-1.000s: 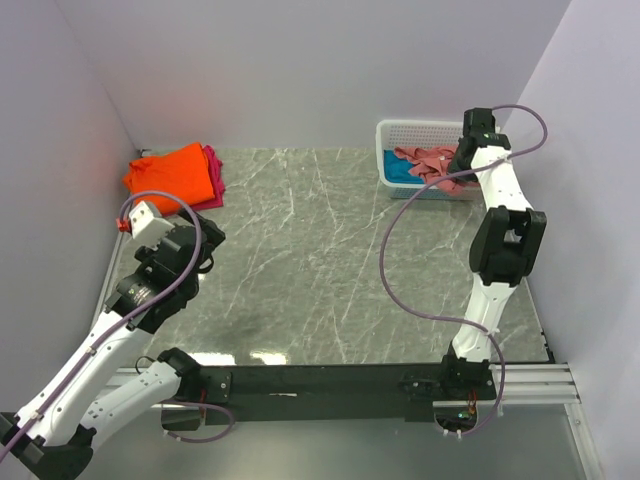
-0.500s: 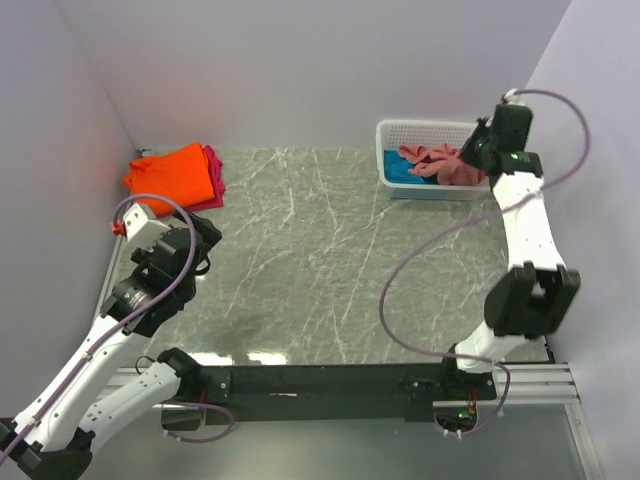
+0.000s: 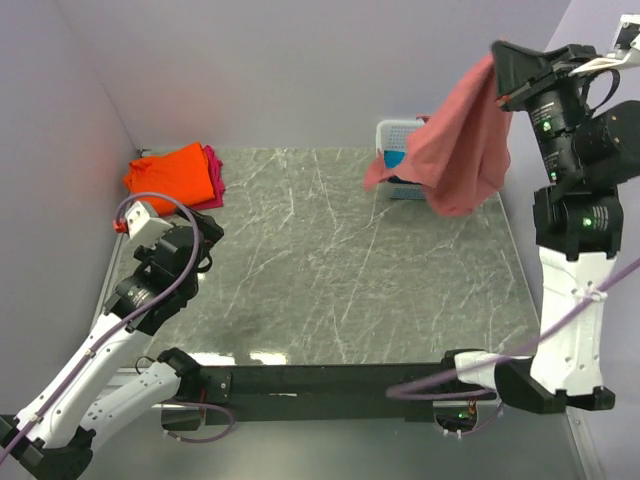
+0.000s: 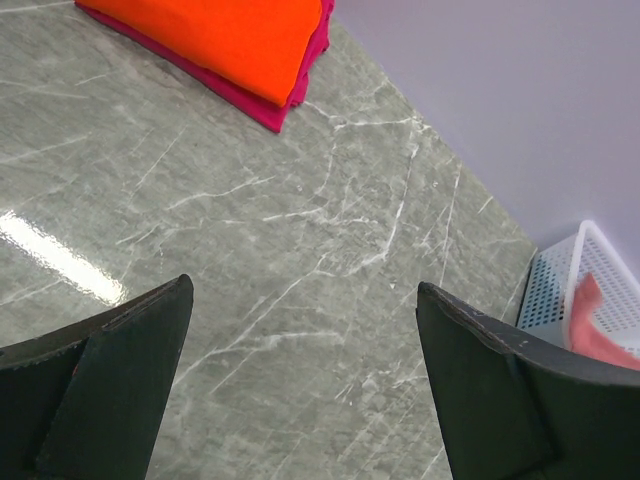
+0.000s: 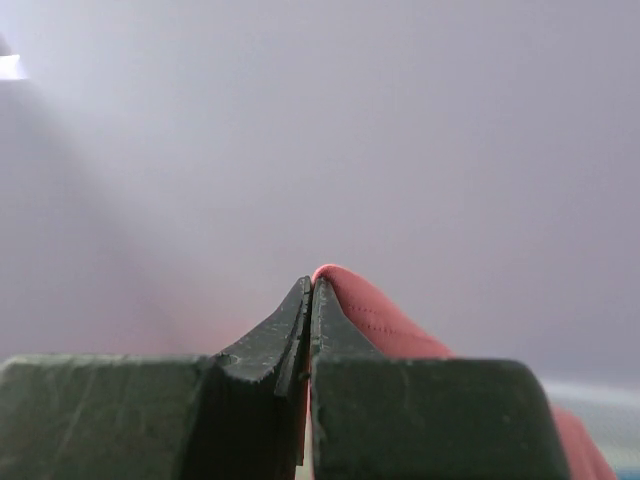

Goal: Fold and stack the t-shirts
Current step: Move the tshirt to the center of the board

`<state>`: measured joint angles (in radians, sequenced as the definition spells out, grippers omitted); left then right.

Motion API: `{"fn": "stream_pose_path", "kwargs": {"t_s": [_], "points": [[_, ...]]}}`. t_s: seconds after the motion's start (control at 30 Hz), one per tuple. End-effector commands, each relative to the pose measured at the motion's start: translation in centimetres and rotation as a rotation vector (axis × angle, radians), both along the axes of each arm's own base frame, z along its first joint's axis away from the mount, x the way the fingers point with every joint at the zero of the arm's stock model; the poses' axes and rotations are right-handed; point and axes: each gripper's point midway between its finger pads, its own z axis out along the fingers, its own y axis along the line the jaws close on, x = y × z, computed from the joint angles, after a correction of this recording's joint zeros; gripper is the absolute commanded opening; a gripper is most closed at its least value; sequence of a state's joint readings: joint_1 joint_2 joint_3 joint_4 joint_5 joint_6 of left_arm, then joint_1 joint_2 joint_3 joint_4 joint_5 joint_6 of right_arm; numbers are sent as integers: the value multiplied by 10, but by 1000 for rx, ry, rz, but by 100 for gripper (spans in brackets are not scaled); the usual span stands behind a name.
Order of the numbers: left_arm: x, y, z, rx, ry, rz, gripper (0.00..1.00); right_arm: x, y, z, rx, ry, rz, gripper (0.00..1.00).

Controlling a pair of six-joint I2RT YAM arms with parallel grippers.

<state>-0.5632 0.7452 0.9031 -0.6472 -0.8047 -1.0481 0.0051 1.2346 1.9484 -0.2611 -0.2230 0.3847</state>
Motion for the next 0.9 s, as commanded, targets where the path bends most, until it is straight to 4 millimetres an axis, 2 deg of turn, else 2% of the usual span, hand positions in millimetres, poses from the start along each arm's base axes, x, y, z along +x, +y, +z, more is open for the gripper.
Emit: {"fn": "stream_pose_path", "kwargs": {"t_s": [0.0,0.13,0.2,0.23,0.33,0.37,0.4,0.43,0.47,0.5,0.53,0.57,0.6,0.63,0.67,0.7,0.73,0.77,0.8,0.83,0.87], "points": [[3,-1,13,-15,-34,-4,99,-58,61,52,-55,-167,231,0],[-1,0,13,-29,-34,-2,99,-83,109,61,-65,-221,459,0],[-4,2,13,-41,-36,2,99,-88,122,65,-60,-233,518,0],[-6,3,12,-42,-32,3,99,-79,127,60,-43,-201,534,0],[-11,7,9,-52,-26,15,99,-64,133,46,-30,-142,537,0],[-13,9,7,-51,-23,25,100,-56,129,41,-22,-125,503,0],[-15,11,6,-54,-23,34,99,-39,131,17,-22,-61,478,0],[-16,12,3,-60,-18,42,99,-42,121,13,-14,-58,432,0],[-16,12,-1,-60,-11,41,99,-33,110,1,6,-28,356,0],[-16,9,-3,-69,-8,27,99,-10,110,-42,-13,71,304,0],[-16,6,-7,-65,-1,11,100,-17,96,-54,0,88,253,0],[-13,1,-13,-71,5,-9,99,-9,79,-75,27,134,151,0],[-11,-8,-22,-74,32,-46,99,10,76,-138,13,262,95,0],[-9,-14,-28,-66,49,-76,99,2,61,-155,31,283,45,0],[-8,-19,-39,-62,74,-100,100,6,50,-183,41,338,-11,0],[-6,-25,-51,-56,112,-118,99,14,38,-244,32,456,-91,0],[-7,-38,-62,-60,155,-188,99,12,18,-268,67,505,-162,0],[-8,-46,-76,-50,195,-230,99,13,7,-293,80,557,-205,0],[-5,-56,-90,-50,238,-267,99,12,-6,-340,82,651,-260,0],[-9,-70,-102,-61,287,-341,99,10,-19,-365,123,716,-314,0],[-13,-79,-115,-69,336,-390,99,9,-41,-385,151,764,-386,0]]}}
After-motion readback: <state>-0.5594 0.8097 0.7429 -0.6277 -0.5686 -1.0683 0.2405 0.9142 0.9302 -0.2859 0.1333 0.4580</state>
